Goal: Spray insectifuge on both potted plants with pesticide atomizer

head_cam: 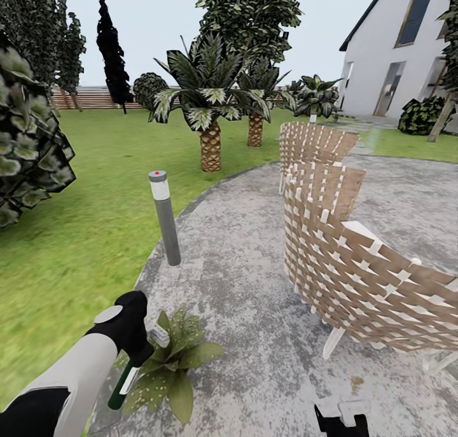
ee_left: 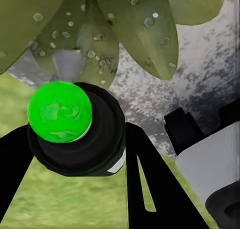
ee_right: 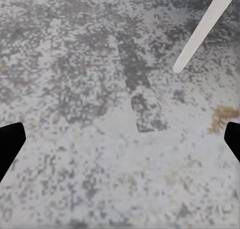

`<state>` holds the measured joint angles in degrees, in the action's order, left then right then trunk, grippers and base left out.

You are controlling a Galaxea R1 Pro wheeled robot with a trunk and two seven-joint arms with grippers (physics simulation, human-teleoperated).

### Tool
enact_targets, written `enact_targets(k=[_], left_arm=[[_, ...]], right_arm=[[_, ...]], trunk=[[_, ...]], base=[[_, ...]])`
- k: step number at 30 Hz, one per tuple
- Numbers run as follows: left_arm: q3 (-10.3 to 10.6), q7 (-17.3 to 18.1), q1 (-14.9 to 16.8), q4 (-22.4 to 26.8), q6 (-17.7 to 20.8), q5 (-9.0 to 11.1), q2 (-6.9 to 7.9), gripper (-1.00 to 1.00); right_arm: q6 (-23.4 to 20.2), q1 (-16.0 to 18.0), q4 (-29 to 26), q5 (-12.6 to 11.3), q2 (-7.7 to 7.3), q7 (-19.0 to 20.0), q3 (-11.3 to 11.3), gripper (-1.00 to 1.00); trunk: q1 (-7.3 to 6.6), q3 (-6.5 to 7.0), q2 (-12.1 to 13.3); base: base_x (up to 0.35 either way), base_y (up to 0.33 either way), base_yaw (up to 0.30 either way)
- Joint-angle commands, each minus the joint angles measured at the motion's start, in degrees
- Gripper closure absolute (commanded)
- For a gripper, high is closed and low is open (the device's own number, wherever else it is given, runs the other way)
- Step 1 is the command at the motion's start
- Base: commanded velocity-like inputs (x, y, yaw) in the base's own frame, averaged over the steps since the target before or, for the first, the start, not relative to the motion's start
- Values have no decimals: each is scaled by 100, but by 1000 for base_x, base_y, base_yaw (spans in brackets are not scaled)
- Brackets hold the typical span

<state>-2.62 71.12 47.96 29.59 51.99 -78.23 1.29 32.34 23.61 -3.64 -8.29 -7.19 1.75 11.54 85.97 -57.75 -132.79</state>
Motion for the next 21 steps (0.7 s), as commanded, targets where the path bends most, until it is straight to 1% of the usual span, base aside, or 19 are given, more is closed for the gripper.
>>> enact_targets(k=[1,11,13,17,21], left_arm=[[-34,72,2,10,37,-49,-1,100],[-14,90,76,91,40,-52,-55,100],[-11,91,81,66,33,-86,-98,100],[4,79,92,86,49,-115,-109,100],[7,43,97,91,44,-120,-182,100]], right_arm=[[18,3,8,-59,-2,18,42,-100],[18,3,4,-65,-9,18,42,-100],[18,3,4,-67,-10,18,42,-100],[18,3,4,-65,-10,18,42,-100],[18,3,10,-64,-11,18,42,-100]], trunk=[[-1,-5,-2],[-1,-5,-2],[-1,-5,-2],[-1,-5,-2],[-1,-5,-2]], base=[[0,1,-3],[0,0,0],[0,0,0],[0,-2,0],[-123,-180,0]])
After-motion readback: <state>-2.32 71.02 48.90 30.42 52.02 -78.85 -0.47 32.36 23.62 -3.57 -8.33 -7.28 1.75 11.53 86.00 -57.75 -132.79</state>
